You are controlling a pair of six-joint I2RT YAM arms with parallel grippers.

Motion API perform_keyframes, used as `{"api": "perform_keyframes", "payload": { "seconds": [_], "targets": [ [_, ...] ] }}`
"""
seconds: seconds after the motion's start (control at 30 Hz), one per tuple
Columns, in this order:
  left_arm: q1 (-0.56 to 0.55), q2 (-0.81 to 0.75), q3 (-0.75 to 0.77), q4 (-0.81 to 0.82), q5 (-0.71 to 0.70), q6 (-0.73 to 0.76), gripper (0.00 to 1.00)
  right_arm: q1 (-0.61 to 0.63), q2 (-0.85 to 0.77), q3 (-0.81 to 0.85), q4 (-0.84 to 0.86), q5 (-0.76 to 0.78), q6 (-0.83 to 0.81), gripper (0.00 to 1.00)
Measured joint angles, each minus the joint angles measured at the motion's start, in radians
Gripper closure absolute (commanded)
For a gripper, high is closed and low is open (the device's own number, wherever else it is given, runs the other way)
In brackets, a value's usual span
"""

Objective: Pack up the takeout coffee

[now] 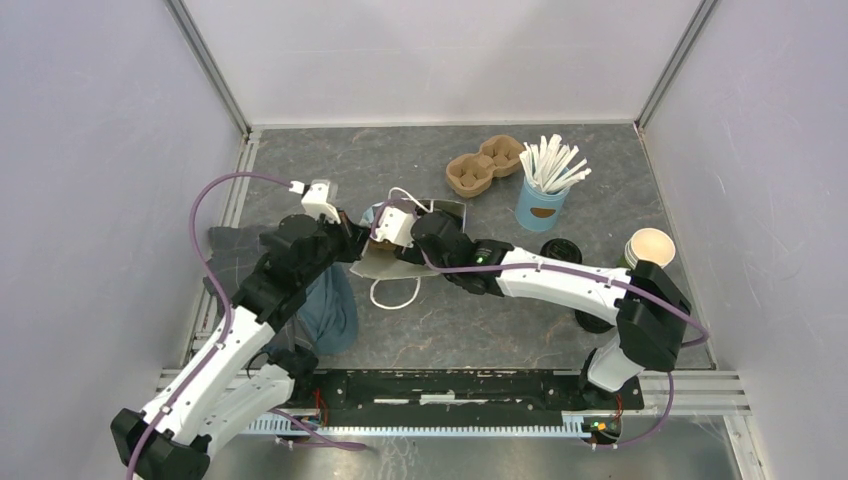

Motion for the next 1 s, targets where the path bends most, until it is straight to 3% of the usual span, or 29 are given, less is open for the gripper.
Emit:
{"api": "perform_keyframes", "payload": {
  "seconds": [0.43,0.73,1.0],
  "targets": [
    [-0.004,-0.092,-0.171,0.122,0.012,0.001,0.98,0.035,-0.007,0.18,-0.241,-0.024,0.059,0.52],
    [-0.004,-0.061,-0.169,0.122,0.013,0.005,0.98,0.08,-0.006,0.196,-0.259,-0.049,0.055,0.53],
    [-0.004,-0.032,-0.079,0.053,0.024,0.005,0.98,0.077,0.037,0.117,-0.16,-0.058,-0.103,0.52]
  ]
}}
